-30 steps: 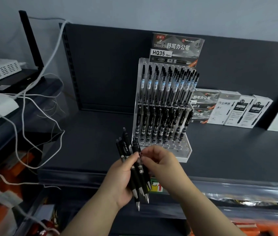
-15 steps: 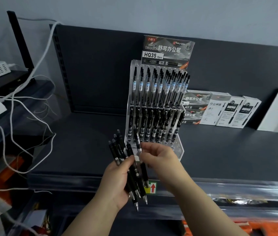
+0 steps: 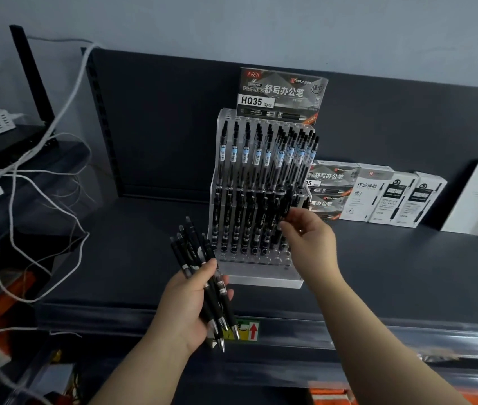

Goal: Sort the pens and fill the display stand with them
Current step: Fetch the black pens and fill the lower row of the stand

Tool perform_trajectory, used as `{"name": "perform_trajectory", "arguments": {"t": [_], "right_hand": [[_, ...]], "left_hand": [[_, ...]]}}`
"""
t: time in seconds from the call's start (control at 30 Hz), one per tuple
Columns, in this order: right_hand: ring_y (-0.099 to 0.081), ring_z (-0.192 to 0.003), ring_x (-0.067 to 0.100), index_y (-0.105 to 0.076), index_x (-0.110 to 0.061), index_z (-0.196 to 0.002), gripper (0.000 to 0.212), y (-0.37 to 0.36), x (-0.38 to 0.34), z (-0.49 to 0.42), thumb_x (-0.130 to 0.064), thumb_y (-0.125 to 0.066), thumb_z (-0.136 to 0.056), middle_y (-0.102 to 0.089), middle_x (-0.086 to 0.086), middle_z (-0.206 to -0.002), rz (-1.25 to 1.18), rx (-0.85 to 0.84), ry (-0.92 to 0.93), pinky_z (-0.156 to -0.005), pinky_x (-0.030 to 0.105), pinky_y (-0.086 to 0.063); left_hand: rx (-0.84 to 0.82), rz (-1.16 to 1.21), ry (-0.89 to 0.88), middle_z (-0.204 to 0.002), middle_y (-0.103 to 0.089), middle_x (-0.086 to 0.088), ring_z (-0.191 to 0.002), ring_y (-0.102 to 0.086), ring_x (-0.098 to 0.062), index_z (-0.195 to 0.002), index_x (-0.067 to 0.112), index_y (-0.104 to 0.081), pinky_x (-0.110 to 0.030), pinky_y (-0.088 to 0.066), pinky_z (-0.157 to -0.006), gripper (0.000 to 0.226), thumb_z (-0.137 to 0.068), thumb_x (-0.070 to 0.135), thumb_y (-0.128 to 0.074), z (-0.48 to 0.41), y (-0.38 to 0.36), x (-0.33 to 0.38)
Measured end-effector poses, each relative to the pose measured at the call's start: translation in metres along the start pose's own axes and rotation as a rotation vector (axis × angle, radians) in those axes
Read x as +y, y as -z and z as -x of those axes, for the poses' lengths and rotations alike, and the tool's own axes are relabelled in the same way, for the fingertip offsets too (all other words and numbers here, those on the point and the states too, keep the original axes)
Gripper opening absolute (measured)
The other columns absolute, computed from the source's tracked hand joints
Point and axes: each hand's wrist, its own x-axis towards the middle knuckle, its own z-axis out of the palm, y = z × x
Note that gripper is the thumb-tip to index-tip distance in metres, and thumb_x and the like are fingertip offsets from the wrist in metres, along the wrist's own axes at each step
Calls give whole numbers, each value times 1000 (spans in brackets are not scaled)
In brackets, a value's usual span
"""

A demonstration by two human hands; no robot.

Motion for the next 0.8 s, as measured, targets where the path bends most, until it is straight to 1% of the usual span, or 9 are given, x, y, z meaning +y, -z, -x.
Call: {"name": "perform_trajectory", "arguments": {"t": [0.17, 0.23, 0.3, 0.37, 0.47, 0.6, 0.7, 0.77, 0.8], "right_hand": [[-57, -76, 1, -62, -11, -117, 26, -7, 18, 1, -13, -58, -91, -64, -6, -91, 152, -41, -40, -57, 1, -40], [-57, -79, 6, -62, -10, -119, 28, -6, 18, 1, -15, -57, -91, -67, -2, -97, 184, -47, -43, -64, 9, -41], [-58, -81, 8, -62, -10, -118, 29, -6, 17, 1, -18, -60, -90, -65, -4, -94, 188, -52, -52, -71, 18, -44], [-58, -77, 7, -64, -11, -112, 26, -6, 18, 0, -21, -62, -88, -64, -6, -87, 202, -47, -61, -68, 19, -47], [-59, -76, 11, -66, -10, -109, 23, -7, 20, -1, -22, -61, -89, -65, -3, -87, 252, -45, -53, -68, 23, -48], [-57, -74, 10, -65, -10, -109, 23, -6, 19, 0, -21, -60, -90, -64, -3, -85, 283, -52, -55, -64, 17, -43], [-54, -76, 8, -56, -20, -97, 15, -4, 8, 13, -24, -65, -86, -56, -9, -82, 266, 13, 6, -58, 7, -35], [-53, -75, 4, -51, -25, -90, 16, -6, -6, 29, -26, -66, -85, -55, -10, -81, 247, -16, 98, -58, 7, -39], [-54, -74, 0, -53, -26, -89, 14, -8, -13, 40, -27, -66, -85, -57, -11, -81, 221, -87, 130, -60, 6, -41]], "left_hand": [[9, -1, -25, -75, -57, -6, -71, -61, -19, -85, 8, -58, -37, -54, -68, 5, -88, 10, -61, 0, -2, 2], [5, 2, -32, -75, -57, -6, -71, -61, -18, -85, 8, -59, -36, -54, -67, 5, -88, 10, -61, 0, -3, 2], [1, -2, -34, -74, -57, -6, -70, -61, -18, -85, 8, -59, -36, -54, -67, 5, -88, 10, -61, 0, -3, 1], [-4, -8, -34, -74, -57, -6, -69, -61, -18, -85, 8, -59, -36, -54, -66, 4, -88, 10, -61, 0, -3, 0], [-14, -23, -35, -73, -57, -6, -67, -62, -17, -86, 7, -59, -35, -55, -64, 4, -88, 11, -61, 0, -3, 0], [-26, -17, -31, -72, -60, -6, -69, -64, -18, -87, 7, -60, -36, -54, -66, 3, -87, 10, -61, 1, -1, 1], [-34, -18, -32, -70, -64, -6, -71, -64, -19, -88, 7, -61, -36, -54, -68, 3, -87, 10, -61, 2, -1, 0], [-41, -30, -40, -70, -66, -6, -71, -64, -19, -91, 7, -63, -36, -53, -67, 6, -87, 10, -60, 2, -1, 0], [-48, -38, -44, -73, -67, -7, -72, -64, -20, -94, 6, -63, -36, -53, -67, 9, -87, 10, -60, 2, 0, -1]]}}
